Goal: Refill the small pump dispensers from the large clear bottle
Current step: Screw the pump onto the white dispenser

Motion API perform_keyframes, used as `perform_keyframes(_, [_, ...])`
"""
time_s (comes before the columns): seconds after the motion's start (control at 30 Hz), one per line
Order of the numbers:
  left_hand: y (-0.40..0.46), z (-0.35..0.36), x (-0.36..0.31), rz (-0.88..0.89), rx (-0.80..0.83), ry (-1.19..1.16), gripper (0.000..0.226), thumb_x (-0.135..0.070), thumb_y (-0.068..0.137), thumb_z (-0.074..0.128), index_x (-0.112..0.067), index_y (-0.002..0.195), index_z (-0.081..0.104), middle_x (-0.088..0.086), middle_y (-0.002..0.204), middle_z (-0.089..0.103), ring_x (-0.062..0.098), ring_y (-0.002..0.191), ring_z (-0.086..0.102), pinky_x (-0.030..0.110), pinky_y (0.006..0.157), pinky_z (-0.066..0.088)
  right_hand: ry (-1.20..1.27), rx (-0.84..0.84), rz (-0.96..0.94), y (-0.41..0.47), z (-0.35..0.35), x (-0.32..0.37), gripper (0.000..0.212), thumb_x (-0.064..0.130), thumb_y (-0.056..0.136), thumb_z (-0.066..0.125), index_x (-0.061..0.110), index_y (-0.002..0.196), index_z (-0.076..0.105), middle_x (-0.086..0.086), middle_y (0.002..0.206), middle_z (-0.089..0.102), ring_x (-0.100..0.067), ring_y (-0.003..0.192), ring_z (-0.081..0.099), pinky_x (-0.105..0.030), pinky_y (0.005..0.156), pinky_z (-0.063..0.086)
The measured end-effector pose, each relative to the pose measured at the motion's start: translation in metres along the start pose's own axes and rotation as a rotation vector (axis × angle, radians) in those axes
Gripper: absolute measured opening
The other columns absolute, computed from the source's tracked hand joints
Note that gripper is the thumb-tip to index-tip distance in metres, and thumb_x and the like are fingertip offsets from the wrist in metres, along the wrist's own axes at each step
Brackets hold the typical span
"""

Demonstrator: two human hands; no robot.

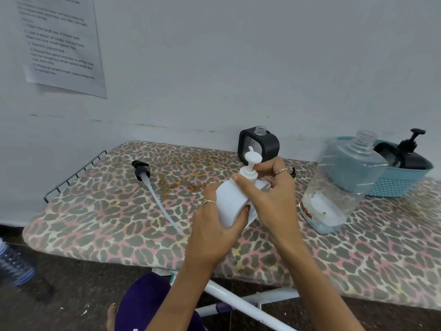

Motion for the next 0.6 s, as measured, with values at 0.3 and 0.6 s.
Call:
perform_keyframes(0.3, [0.002,0.000,0.000,-0.008,0.005,-0.027,0.052,-0.048,0.078,0.067,-0.045,0.118,0.034,-0.008,0.110,0.061,0.009,0.097,0.061,0.031,0.080,0.054,0.024,0.100,-0.023,-0.006,-0.002,0.002,0.040,0.027,0.084,0.061,0.030,0.124,0.056,0.016,0.127,0.059,0.000,0.121,0.051,-0.019,0.100,0.040])
perform_keyframes(0.6, [-0.001,0.000,0.001,-0.025,0.017,-0.034,0.055,-0.053,0.078,0.064,-0.037,0.123,0.036,-0.008,0.108,0.061,0.007,0.095,0.061,0.025,0.076,0.053,-0.032,0.108,0.018,-0.006,-0.007,-0.003,0.025,0.013,0.085,0.073,0.017,0.109,0.066,0.005,0.109,0.069,-0.005,0.104,0.062,-0.024,0.093,0.048])
Point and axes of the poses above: each hand's wrist, its own y-axis towards the middle knuckle, its own z-axis out of the palm, x = y × z, the point moved 1 cm from there along y, towards the middle knuckle
